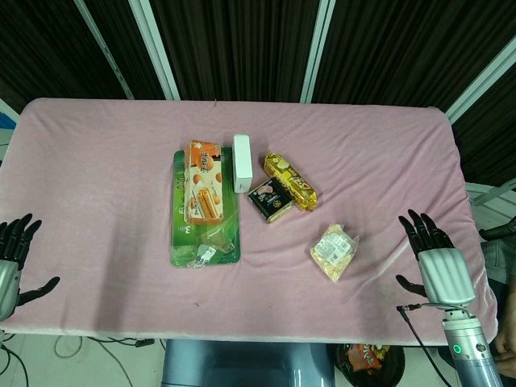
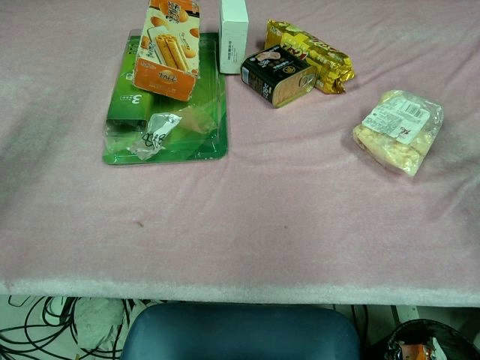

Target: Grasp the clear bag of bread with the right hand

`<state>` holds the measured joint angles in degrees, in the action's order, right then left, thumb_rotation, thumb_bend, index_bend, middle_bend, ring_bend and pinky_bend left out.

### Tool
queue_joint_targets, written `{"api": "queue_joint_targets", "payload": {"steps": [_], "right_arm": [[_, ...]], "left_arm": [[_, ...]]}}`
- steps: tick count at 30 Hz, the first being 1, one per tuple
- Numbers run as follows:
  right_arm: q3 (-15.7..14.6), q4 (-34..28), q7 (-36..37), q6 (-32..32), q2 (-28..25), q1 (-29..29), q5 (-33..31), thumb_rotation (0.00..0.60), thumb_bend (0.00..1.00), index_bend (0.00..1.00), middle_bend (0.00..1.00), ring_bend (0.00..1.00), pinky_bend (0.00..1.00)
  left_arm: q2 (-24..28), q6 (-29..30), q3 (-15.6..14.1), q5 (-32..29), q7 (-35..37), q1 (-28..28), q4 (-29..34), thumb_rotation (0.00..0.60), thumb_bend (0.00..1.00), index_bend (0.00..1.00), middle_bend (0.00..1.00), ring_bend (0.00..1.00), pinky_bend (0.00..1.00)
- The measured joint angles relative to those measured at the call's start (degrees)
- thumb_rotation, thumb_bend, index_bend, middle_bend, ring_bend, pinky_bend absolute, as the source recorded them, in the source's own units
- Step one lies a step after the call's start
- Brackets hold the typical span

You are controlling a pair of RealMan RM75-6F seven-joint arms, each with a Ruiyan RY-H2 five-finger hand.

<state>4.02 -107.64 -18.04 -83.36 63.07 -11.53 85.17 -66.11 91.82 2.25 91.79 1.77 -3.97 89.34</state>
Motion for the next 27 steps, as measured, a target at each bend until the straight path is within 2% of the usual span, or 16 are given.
{"api": "queue_joint_targets", "payload": {"steps": [8, 17, 27], "right_arm": [[-0.3, -1.0, 0.1, 1.3, -0.1, -0.2, 0.7, 0.600, 0.12, 0.00, 0.00, 0.00, 0.23], [-0.3, -3.6, -1.3, 5.6, 1.5, -2.2, 0.0, 0.600, 0.03, 0.00, 0.00, 0.00, 0.23], [0.6, -5.6, -10.6, 11.4, 7.8, -6.1, -6.0, 0.600, 0.03, 0.00, 0.00, 0.00, 0.23]], "left_arm": [[0.0, 0.2, 0.1, -0.1, 0.1, 0.1, 0.1, 0.600, 0.00, 0.00, 0.00, 0.00, 0.00], [0.0, 0.1, 0.2, -0.5, 0.4, 0.2, 0.2, 0.600, 0.00, 0.00, 0.00, 0.00, 0.00], [0.1, -0.9, 0.3, -1.2, 1.0, -0.2, 0.2, 0.600, 0.00, 0.00, 0.00, 0.00, 0.00]]}}
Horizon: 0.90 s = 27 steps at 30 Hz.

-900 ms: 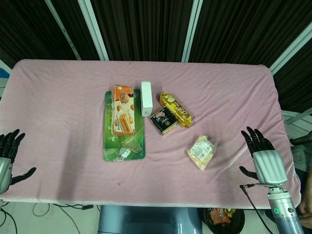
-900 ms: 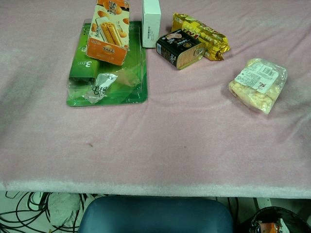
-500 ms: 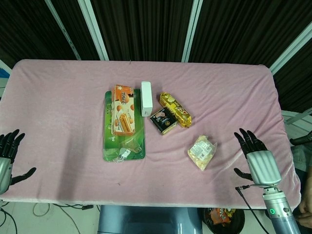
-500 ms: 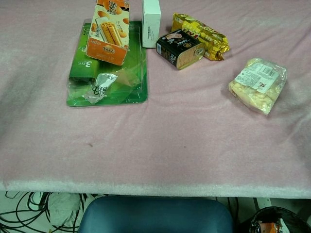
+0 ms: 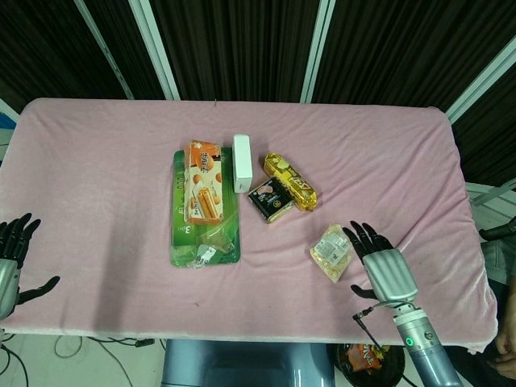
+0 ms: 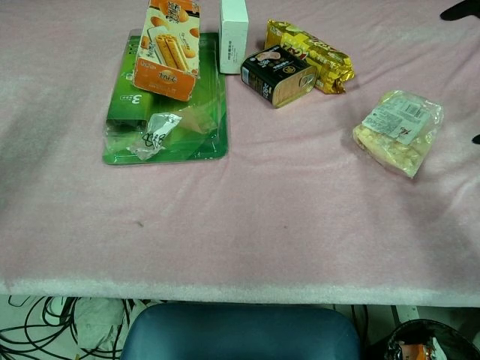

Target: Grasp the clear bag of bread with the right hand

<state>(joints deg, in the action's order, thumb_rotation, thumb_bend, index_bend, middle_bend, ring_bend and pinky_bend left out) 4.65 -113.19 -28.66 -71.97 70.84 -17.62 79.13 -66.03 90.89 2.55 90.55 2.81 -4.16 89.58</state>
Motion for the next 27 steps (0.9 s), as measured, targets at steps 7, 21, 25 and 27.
{"api": "queue_joint_targets", "payload": {"steps": [7, 21, 25, 27], "right_arm": [[1.8, 3.9, -8.5, 3.9, 8.0, -4.4, -7.8, 0.600, 0.03, 0.00, 0.00, 0.00, 0.23], [4.3, 15.8, -19.1, 8.7, 17.5, -13.1, -22.4, 0.600, 0.27, 0.23, 0.19, 0.17, 0.34], [3.9, 16.1, -15.8, 8.3, 17.6, -12.9, -20.0, 0.600, 0.43, 0.72, 0.59, 0.58, 0.69], [3.5, 16.1, -13.5, 7.9, 17.4, -12.7, -17.8, 0.600, 0.47, 0.85, 0.70, 0.68, 0.78]], "left_arm": [[0.4, -0.5, 0.1, -0.5, 1.7, -0.1, 0.1, 0.600, 0.00, 0.00, 0.00, 0.00, 0.00], [0.8, -1.2, 0.3, -1.3, 2.8, -0.3, 0.6, 0.600, 0.00, 0.00, 0.00, 0.00, 0.00], [0.9, -1.2, 0.2, -1.1, 2.8, -0.3, 0.6, 0.600, 0.00, 0.00, 0.00, 0.00, 0.00], [0.9, -1.1, 0.2, -1.0, 2.9, -0.3, 0.7, 0.600, 0.00, 0.00, 0.00, 0.00, 0.00]]}}
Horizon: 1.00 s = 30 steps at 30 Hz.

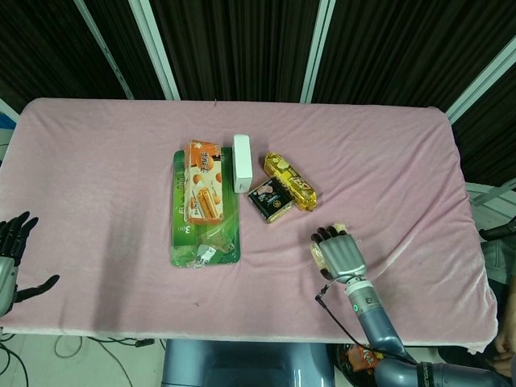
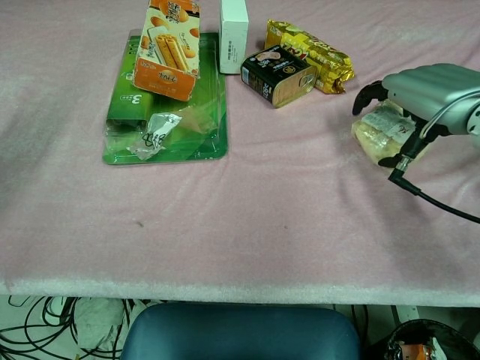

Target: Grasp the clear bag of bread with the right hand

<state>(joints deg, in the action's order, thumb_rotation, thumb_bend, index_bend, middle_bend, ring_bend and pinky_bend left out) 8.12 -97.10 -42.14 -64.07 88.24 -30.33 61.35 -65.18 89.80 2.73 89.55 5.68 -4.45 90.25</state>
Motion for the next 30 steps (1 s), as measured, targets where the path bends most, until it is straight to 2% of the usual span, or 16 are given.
{"api": "queue_joint_targets", "payload": {"steps": [4, 9, 18, 30], "right_arm": [[-1.1, -0.7, 4.5, -1.6, -1.3, 0.8, 5.2, 0.600, 0.51, 0.92, 0.75, 0.73, 0.82], [-1.3, -3.0, 8.7, -3.7, -3.8, 1.6, 9.0, 0.600, 0.51, 0.93, 0.75, 0.74, 0.82], [-0.9, -11.0, 17.6, -10.5, -11.2, 5.2, 15.6, 0.600, 0.51, 0.93, 0.75, 0.73, 0.82], [-3.8, -20.0, 29.3, -20.5, -23.0, 12.3, 31.3, 0.600, 0.51, 0.93, 0.74, 0.73, 0.82]], "left_arm": [[-0.1, 0.3, -0.1, 0.3, -0.2, 0.1, 0.0, 0.600, 0.00, 0.00, 0.00, 0.00, 0.00], [-0.2, 0.8, -0.1, 0.7, -0.3, 0.2, -0.2, 0.600, 0.00, 0.00, 0.00, 0.00, 0.00], [-0.5, 1.3, -0.1, 1.3, -0.9, 0.2, -0.6, 0.600, 0.00, 0.00, 0.00, 0.00, 0.00], [-1.0, 2.0, -0.4, 2.1, -2.4, 0.3, -0.8, 0.600, 0.00, 0.00, 0.00, 0.00, 0.00]]}}
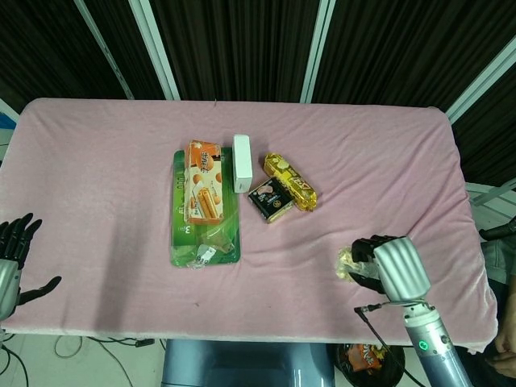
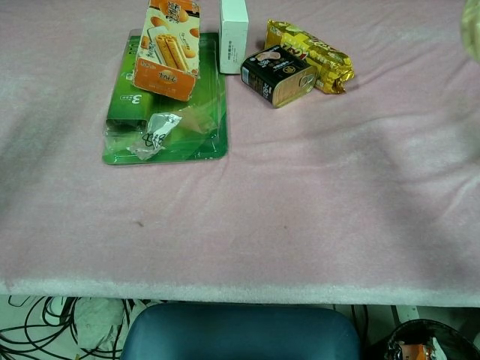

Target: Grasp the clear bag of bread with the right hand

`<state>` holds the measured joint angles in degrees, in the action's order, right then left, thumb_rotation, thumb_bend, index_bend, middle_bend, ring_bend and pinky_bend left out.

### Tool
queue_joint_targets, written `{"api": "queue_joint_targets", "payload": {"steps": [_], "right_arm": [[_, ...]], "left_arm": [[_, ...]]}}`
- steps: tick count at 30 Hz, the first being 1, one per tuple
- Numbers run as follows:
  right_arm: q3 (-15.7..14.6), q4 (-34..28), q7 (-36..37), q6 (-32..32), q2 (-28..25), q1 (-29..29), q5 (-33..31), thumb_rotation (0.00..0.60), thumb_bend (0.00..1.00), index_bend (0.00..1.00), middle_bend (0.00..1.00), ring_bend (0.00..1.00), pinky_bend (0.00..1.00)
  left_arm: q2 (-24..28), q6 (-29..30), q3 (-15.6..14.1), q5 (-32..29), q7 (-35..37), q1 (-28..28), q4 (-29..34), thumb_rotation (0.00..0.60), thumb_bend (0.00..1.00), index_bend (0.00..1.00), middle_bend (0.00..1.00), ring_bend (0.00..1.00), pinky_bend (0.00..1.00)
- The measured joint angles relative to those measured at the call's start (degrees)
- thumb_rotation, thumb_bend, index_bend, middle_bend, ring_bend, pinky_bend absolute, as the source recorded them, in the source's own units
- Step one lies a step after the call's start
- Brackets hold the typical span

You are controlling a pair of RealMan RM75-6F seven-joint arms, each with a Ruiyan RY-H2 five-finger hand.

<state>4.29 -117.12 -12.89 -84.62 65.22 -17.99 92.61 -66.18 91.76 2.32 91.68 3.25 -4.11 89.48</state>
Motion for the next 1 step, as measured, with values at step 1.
{"api": "queue_joint_targets", "payload": {"steps": [1], "right_arm": [[-0.4, -0.4, 0.8, -0.5, -0.7, 0.6, 0.7, 0.600, 0.51, 0.93, 0.74, 0.73, 0.82]], "left_arm": [[0.0, 0.1, 0.0, 0.1, -0.1, 0.0, 0.0, 0.600, 0.00, 0.00, 0.00, 0.00, 0.00]]}}
